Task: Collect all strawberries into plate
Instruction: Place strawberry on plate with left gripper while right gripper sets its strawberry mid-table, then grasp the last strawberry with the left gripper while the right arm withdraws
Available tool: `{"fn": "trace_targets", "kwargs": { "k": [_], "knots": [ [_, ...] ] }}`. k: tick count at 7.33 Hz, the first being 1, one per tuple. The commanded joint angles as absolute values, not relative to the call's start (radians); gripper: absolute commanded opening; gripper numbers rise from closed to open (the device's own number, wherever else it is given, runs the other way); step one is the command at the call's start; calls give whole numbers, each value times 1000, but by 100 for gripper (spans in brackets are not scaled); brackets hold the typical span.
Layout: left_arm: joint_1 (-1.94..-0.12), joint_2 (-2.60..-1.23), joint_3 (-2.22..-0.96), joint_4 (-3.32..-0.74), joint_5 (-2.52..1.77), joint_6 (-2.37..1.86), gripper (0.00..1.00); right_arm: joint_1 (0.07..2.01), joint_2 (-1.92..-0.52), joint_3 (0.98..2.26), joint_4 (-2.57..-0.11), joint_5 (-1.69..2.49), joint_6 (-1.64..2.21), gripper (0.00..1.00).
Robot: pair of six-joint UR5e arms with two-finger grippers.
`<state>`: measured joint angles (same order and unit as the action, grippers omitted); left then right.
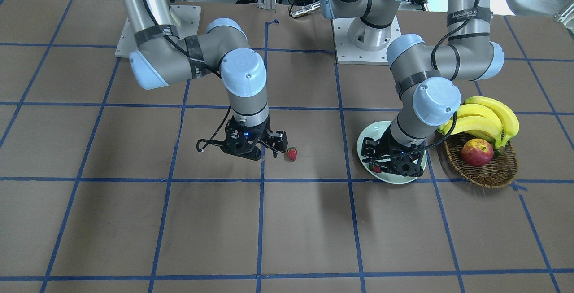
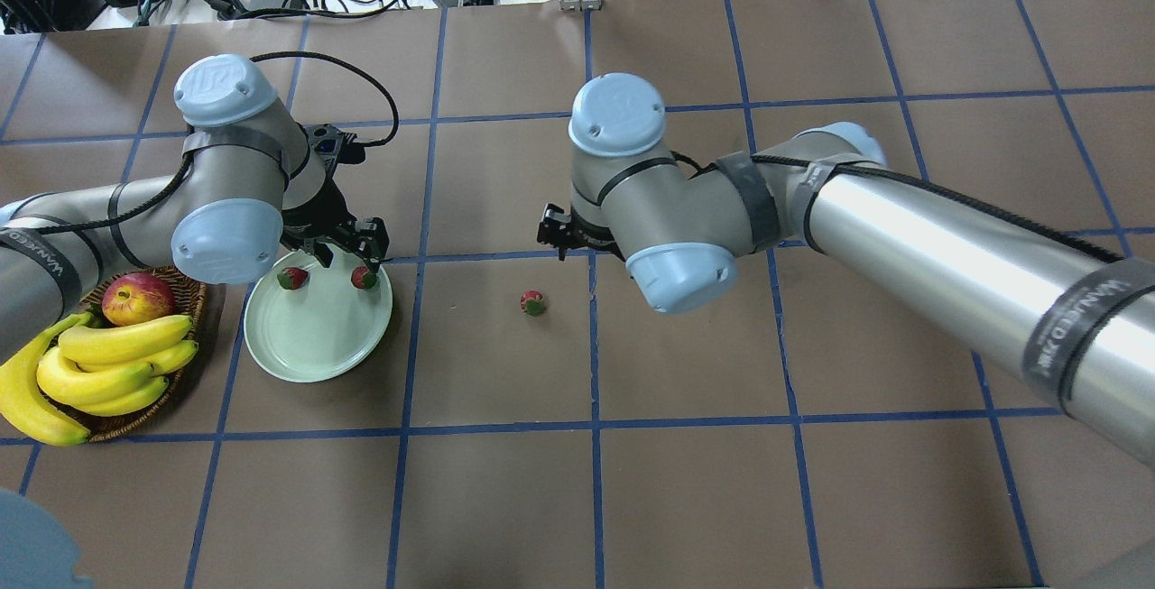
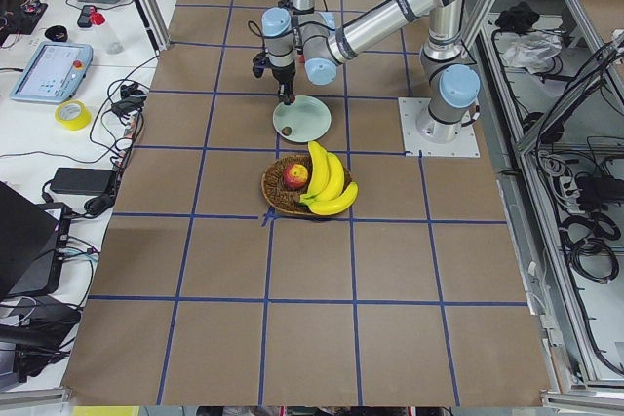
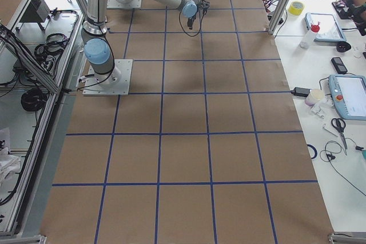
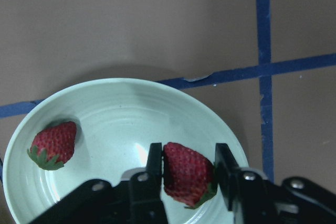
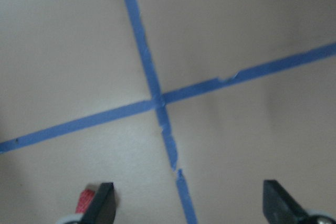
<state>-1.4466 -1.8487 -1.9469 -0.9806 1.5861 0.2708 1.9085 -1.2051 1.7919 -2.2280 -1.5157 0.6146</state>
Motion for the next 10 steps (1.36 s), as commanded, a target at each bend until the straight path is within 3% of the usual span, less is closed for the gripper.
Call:
{"fn": "trace_targets", "kwargs": {
  "k": [1,3,6,10],
  "knots": [
    [-1457,-1835,-1942,-982,1583,230,100,1717,-1329,1784,-2108,-1519,409,100],
    [-1576,-1822,-1930,-977,1568,-106,100,1625,-1408,1738,-1963,-1520,240,100],
    [-1753,-1879,-1917,-925,1467,-600,100,1624,-1463,1487,-1589,-1549,207,100],
    [-1821,-1980,-1919,-856,1474,-724,99,1643,-1572,1480,-1582,-1549,189,100]
  ]
}}
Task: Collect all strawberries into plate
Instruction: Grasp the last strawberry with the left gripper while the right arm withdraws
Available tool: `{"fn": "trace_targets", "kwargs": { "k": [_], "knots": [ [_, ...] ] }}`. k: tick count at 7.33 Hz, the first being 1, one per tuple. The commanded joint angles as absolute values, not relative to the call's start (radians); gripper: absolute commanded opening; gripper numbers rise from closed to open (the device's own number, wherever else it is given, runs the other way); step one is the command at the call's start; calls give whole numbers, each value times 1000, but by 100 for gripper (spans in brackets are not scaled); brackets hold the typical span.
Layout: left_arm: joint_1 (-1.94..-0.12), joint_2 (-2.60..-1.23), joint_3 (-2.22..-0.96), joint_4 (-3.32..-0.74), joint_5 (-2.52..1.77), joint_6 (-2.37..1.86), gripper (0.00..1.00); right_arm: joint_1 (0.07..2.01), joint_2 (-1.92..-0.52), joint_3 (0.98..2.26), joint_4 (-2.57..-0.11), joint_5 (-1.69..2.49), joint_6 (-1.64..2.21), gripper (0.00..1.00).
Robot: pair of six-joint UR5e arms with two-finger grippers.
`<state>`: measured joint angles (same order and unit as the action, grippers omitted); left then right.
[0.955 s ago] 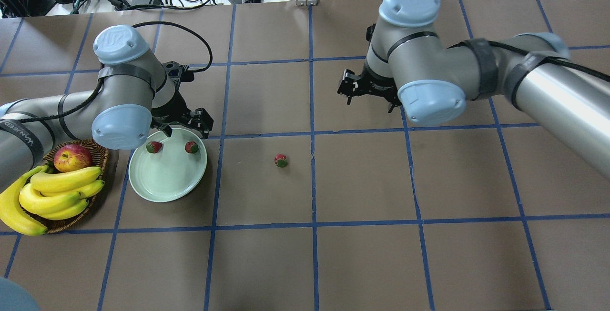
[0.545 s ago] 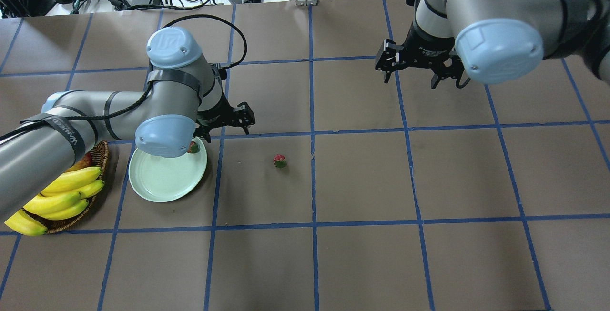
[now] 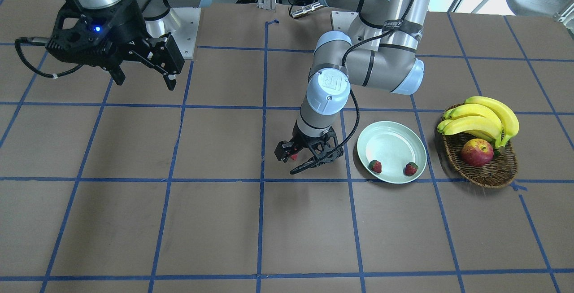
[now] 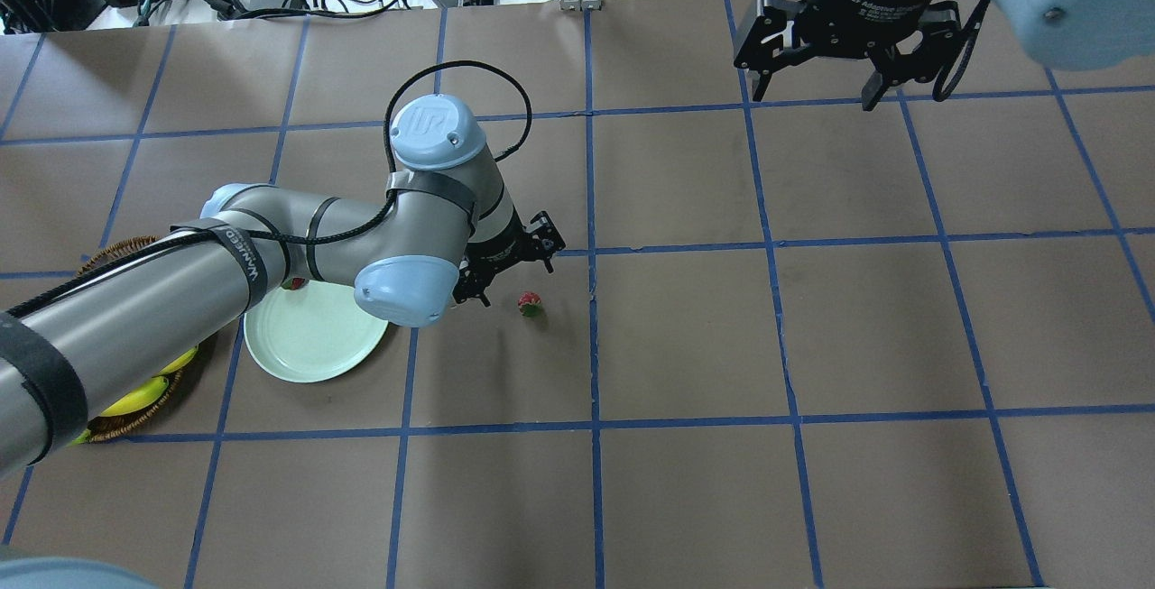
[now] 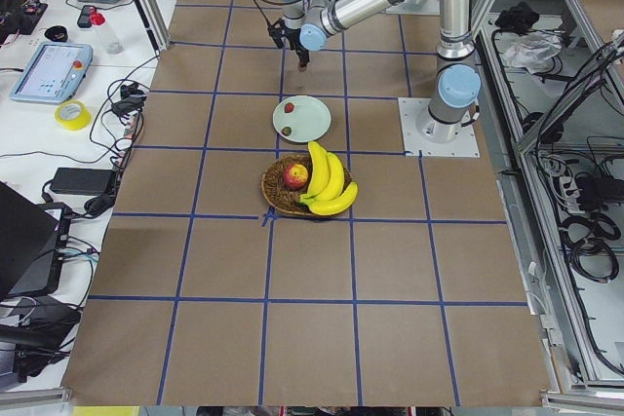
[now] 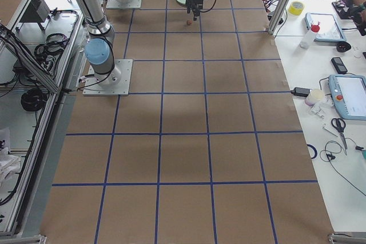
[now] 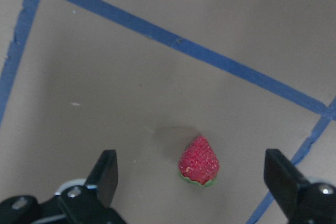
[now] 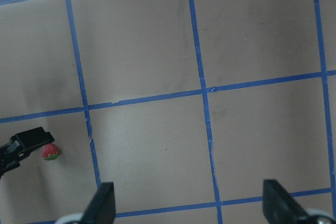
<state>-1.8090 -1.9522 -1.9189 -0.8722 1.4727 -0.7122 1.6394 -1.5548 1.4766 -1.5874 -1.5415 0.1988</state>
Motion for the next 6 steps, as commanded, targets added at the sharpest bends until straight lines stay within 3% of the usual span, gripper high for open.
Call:
{"fn": "trace_targets", "kwargs": {
  "k": [1,2,3,4,6],
  "knots": [
    [-1824,-1988,-1919,-854,1476,-718,97,1643,-1572,1482,-1569,-1554,116,100],
    [-1825,-1993,-1925,-854,1473,-715,84,1643,-1572,1485,-1566,-1554,91,100],
    [-1838,-1988,-1922,-854,1465,-689,50,1641,-1577,1483,-1522,-1555,84,100],
    [-1842,-1990,-1922,-854,1463,-684,29,1641,-1580,1483,-1520,-1552,51,100],
    [-1842,-1991,-1928,-854,1460,-686,6,1643,-1582,1482,-1517,-1575,-9,100]
  ]
}}
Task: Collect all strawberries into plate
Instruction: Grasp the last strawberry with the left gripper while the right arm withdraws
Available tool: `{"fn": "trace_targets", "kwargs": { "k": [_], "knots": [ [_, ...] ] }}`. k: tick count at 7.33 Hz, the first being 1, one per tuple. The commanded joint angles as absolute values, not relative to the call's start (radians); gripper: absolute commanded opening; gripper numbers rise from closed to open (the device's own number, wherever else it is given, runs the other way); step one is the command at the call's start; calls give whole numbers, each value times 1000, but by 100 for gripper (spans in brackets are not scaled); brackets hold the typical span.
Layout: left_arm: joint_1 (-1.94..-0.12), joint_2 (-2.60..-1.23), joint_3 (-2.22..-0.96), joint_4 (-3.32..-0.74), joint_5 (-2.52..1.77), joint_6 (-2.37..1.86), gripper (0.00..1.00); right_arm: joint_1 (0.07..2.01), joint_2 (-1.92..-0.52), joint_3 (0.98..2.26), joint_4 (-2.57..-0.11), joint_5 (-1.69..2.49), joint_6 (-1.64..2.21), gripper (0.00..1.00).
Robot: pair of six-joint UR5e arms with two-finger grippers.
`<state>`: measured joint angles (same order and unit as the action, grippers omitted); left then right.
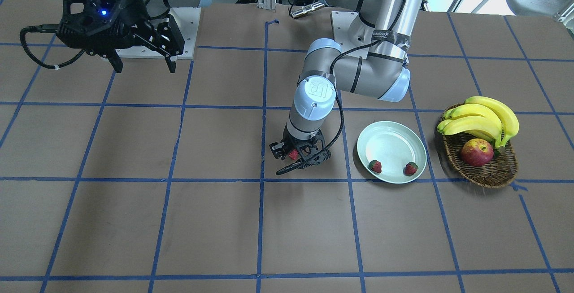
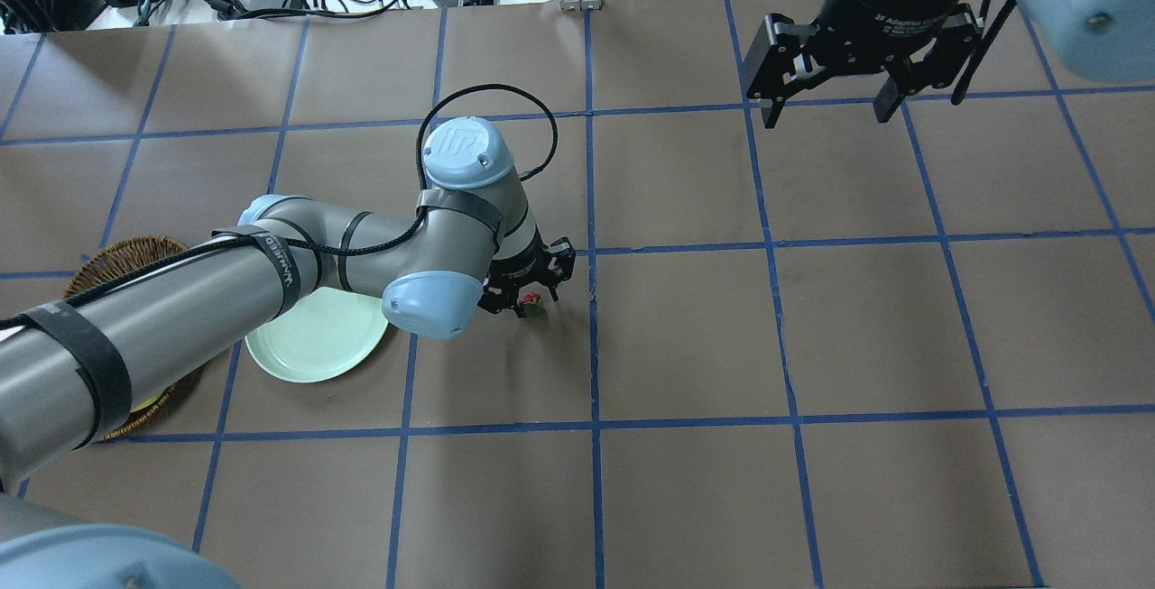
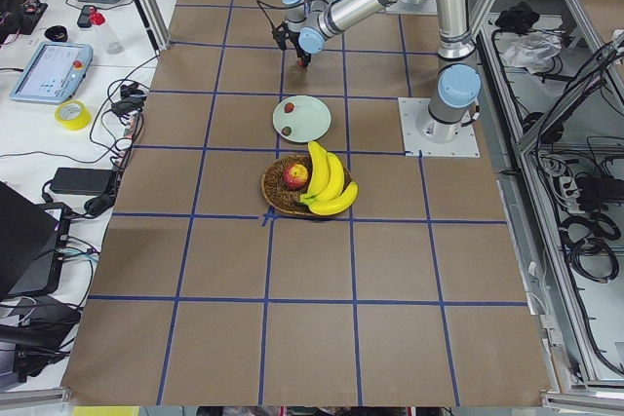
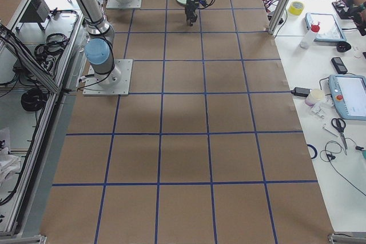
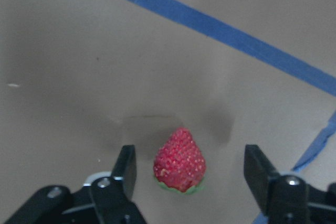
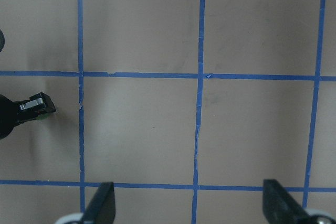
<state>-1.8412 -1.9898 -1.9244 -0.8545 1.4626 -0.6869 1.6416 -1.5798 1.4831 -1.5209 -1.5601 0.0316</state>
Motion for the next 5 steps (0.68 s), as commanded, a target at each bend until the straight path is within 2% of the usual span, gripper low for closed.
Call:
{"fn": "trace_targets", "kwargs": {
  "k": [1,3,5],
  "knots": [
    [-1841,-1980,-1924,-856,1460,-684,0,1641,-1580,1483,-1517,-1609,-18,100],
    [-1766,-1916,-1904,-870,1469,-576,0,1641,-1574,1485,-1567,-1609,-3,100],
    [-1618,-1823,-1902,-981,1480,-270,0,1643,-1571,1502,-1623,-1609,0,100]
  ]
}}
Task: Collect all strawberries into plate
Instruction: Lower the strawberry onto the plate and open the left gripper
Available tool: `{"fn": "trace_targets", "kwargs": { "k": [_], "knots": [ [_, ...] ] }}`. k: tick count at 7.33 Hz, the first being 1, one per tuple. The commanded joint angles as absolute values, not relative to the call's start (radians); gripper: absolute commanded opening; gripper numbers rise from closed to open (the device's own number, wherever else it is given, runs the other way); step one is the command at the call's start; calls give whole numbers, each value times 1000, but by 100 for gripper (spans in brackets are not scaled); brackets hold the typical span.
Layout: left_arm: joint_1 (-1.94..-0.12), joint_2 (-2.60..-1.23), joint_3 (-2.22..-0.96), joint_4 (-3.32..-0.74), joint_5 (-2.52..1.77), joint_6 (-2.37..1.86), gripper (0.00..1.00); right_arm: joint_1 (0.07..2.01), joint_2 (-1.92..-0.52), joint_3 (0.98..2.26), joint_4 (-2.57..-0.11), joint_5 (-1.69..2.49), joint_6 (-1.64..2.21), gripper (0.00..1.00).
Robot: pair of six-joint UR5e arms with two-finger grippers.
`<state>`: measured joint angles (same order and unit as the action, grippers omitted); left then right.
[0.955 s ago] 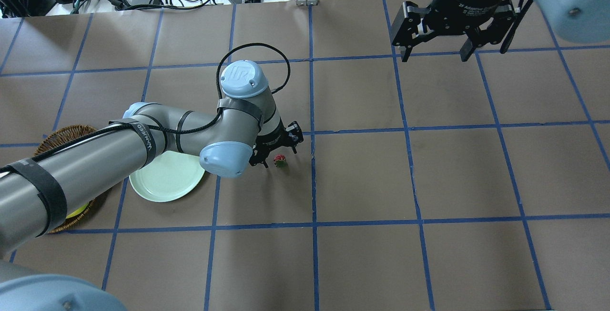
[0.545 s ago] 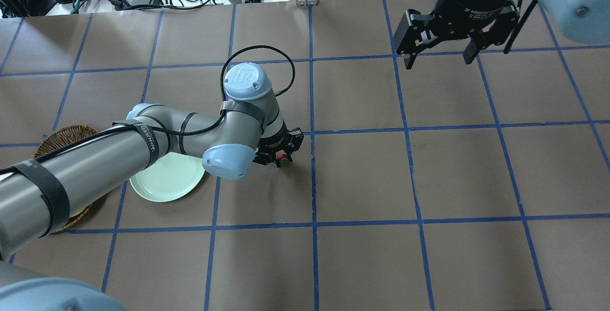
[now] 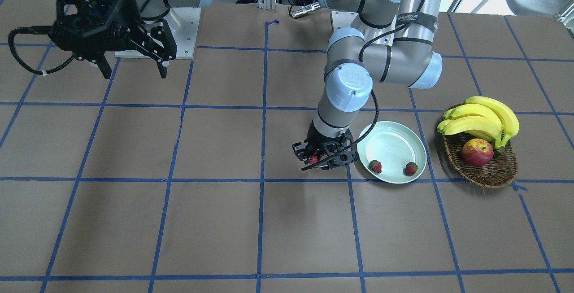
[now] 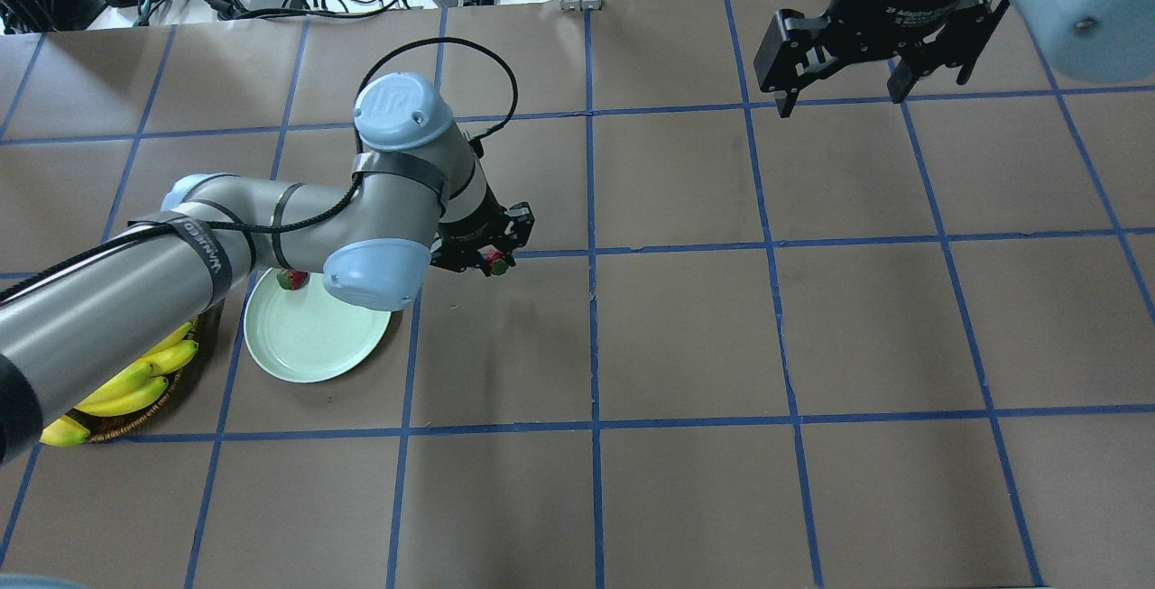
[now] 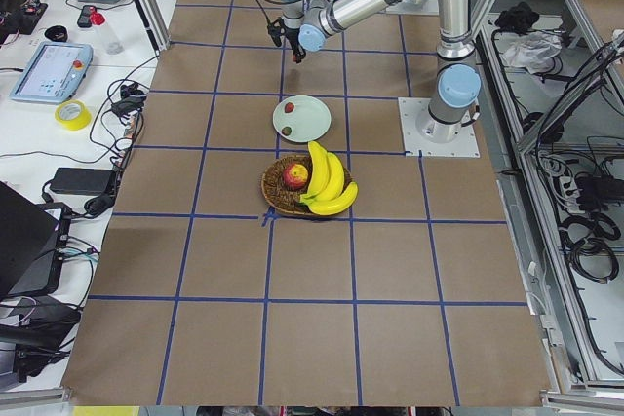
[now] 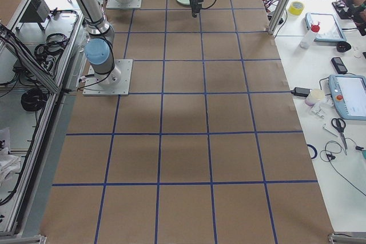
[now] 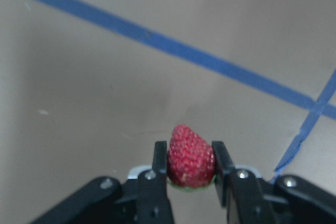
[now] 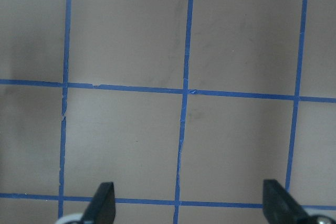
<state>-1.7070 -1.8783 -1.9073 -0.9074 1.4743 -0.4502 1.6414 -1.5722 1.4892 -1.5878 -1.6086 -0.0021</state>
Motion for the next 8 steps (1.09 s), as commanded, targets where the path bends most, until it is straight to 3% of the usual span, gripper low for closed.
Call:
{"fn": "trace_targets", "kwargs": {
  "k": [1,4,6,7,8],
  "knots": [
    [-1520,-1781,-1907,-1035,1483,-91,0,1641,-1571,1517,-1629,-1603,26,100],
    [-1309,-1772,-1969,-1102,1499,349,0,1643,-1574,1520,-1628,-1603,46,100],
    [-1304,-1810,-2040,-940,1595,380,0,1643,-1572,1520,-1631,-1598,64,100],
    [-1305,-1818,-2042,-933,1586,374,40,1643,-1574,1520,-1631,-1598,64,100],
    [-1313,-1807,-2037,-922,1586,338,99,1643,-1574,1520,-1631,-1598,64,100]
  ]
}}
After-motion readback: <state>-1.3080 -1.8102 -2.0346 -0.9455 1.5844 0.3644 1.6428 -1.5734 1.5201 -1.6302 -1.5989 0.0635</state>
